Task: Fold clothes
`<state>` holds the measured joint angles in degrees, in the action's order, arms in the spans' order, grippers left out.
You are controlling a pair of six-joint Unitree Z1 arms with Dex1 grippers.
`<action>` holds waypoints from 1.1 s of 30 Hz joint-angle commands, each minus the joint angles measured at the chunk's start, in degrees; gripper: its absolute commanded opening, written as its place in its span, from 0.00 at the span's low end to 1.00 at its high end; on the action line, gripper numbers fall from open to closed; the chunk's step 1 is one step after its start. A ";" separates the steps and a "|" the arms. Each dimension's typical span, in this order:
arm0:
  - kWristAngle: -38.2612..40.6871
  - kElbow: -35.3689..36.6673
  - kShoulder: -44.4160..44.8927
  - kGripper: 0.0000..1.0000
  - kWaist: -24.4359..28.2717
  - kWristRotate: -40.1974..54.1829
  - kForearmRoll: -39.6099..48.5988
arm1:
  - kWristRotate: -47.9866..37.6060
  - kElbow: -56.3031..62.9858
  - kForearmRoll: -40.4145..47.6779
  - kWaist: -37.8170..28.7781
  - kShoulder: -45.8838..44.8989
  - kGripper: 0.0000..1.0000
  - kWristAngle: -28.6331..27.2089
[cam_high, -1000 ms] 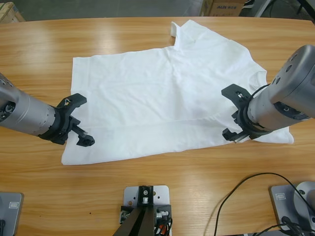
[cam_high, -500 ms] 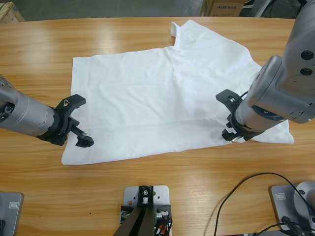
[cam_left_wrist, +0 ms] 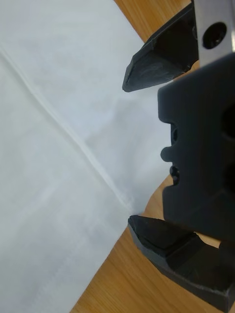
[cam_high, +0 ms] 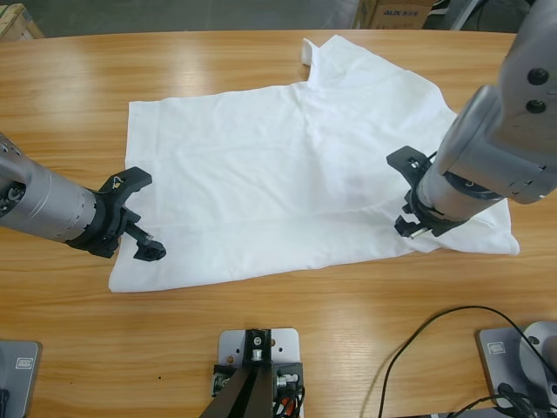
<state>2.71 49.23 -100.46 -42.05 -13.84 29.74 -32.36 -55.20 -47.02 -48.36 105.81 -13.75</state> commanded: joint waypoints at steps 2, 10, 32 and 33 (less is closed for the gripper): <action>0.74 -1.59 -0.42 0.98 -0.40 -0.75 0.05 | -2.51 0.36 0.44 0.90 3.30 0.58 -1.33; 0.77 -1.59 -0.44 0.98 -0.40 -0.75 -0.03 | -3.50 0.59 0.27 1.17 3.44 0.31 -2.26; 0.81 -1.40 -0.33 0.98 -0.43 -1.01 -0.33 | -3.72 -6.92 -5.94 0.52 1.66 0.00 -1.47; 0.81 -1.57 -0.12 0.98 -0.41 -1.01 -0.30 | -3.83 -7.18 -6.31 0.36 1.70 0.00 -1.17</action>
<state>2.71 49.22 -100.46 -42.05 -14.03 29.74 -35.32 -58.28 -49.53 -48.22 107.26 -15.73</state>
